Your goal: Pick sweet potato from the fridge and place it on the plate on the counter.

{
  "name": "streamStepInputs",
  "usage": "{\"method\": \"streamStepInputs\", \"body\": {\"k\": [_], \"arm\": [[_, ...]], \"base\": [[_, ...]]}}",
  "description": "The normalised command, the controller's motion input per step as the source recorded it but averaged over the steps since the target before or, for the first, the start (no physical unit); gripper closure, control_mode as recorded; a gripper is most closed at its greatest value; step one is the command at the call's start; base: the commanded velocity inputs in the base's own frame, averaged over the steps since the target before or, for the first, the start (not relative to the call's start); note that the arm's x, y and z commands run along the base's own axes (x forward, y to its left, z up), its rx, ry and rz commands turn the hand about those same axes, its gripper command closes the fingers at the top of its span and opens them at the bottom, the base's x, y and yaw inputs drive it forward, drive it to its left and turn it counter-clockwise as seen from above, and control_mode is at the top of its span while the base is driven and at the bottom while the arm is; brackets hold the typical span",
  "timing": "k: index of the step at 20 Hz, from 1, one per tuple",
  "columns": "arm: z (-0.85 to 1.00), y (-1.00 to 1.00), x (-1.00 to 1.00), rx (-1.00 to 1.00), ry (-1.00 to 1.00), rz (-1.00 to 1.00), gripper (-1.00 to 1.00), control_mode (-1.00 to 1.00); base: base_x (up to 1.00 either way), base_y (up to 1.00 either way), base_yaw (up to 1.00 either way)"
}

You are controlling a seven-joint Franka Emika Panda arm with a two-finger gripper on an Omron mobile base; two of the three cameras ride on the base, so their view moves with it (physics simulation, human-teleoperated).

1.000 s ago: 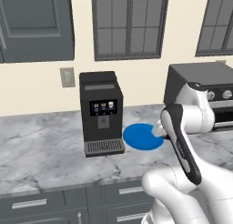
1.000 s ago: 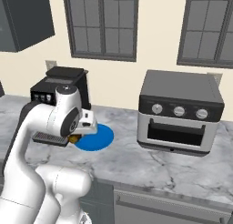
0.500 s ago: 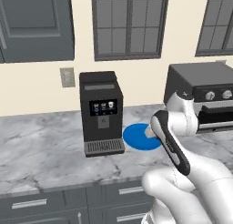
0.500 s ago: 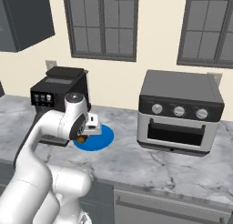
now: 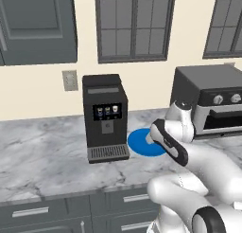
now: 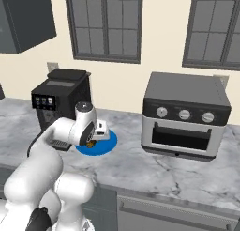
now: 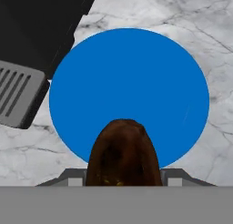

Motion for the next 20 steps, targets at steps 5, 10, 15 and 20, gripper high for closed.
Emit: {"method": "streamStepInputs", "body": {"k": [5,10,15,20], "arm": [[-0.31,0.0,0.41,0.0,0.0,0.0,1.0,-1.0],[-0.2,0.0,0.34,0.0,0.0,0.0,1.0,-1.0],[-0.17,0.0,0.18,0.0,0.01,0.0,1.0,-1.0],[-0.23,0.0,0.02,0.0,0.02,0.0,1.0,-1.0]], "base": [[0.0,0.0,0.0],[0.0,0.0,0.0],[0.0,0.0,0.0],[0.0,0.0,0.0]]}}
